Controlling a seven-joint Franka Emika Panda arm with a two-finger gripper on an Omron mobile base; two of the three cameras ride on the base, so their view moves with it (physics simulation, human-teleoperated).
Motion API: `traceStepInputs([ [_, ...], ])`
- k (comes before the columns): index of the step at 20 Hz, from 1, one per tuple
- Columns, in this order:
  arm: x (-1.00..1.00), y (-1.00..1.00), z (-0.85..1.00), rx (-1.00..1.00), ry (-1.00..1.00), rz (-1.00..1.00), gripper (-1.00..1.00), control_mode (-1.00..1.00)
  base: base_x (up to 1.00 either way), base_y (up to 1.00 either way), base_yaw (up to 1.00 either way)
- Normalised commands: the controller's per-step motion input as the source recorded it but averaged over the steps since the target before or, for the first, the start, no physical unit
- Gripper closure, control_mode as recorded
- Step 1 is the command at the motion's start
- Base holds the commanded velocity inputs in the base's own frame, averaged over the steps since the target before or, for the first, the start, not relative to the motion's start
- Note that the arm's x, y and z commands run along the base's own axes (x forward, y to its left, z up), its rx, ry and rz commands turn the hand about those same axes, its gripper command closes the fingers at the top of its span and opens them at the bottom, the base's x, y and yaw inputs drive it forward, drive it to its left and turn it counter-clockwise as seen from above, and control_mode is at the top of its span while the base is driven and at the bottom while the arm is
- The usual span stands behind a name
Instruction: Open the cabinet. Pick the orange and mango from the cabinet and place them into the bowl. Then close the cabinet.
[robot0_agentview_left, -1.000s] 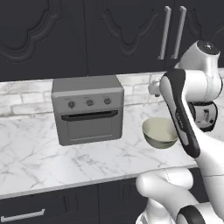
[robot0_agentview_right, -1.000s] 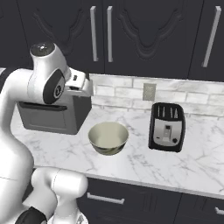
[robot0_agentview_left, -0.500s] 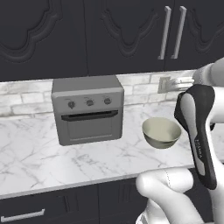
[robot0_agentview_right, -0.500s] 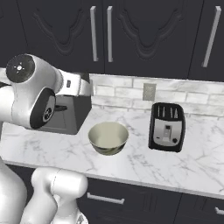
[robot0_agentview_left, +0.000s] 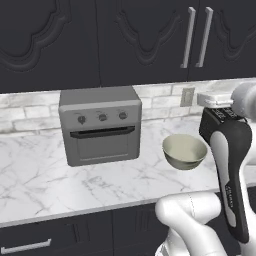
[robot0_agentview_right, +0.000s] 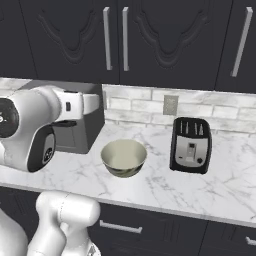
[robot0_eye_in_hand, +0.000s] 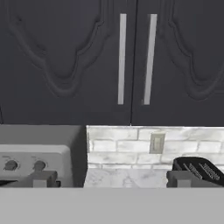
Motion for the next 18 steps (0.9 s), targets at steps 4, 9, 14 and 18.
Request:
traceStepInputs([
  [4,-0.39,-0.11,0.28,-0.01,-0.39,0.00,-1.00,-1.00,0.00,0.00,0.00],
  [9,-0.34,-0.14,0.38,0.00,-0.35,0.00,-1.00,-1.00,0.00,0.00,0.00],
  [14,-0.08,-0.08,0.27,0.00,-0.17,0.00,-1.00,-1.00,0.00,0.00,0.00],
  [18,0.05,0.00,0.00,0.00,0.00,0.00,-1.00,-1.00,0.00,0.00,0.00],
])
